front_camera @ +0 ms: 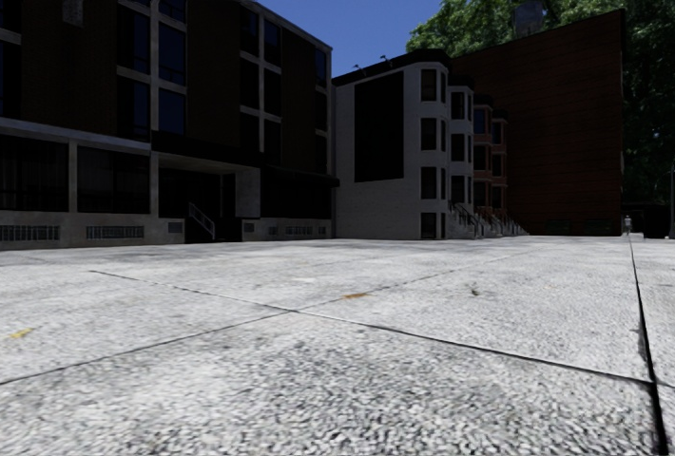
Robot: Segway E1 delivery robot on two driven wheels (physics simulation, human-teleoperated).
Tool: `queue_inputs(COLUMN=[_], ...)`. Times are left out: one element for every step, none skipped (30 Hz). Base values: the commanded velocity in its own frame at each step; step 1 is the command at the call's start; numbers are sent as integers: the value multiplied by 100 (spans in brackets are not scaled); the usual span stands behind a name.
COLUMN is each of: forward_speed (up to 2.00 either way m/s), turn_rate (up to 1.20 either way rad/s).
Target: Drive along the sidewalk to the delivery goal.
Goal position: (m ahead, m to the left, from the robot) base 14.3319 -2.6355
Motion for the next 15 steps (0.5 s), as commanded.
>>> queue_inputs(forward_speed=[200, 200, 200, 200, 200, 200, 200, 200, 200, 200, 200, 200, 200, 200, 200], turn_rate=[0, 0, 0, 0, 0, 0, 0, 0, 0, 0, 0, 0, 0, 0, 0])
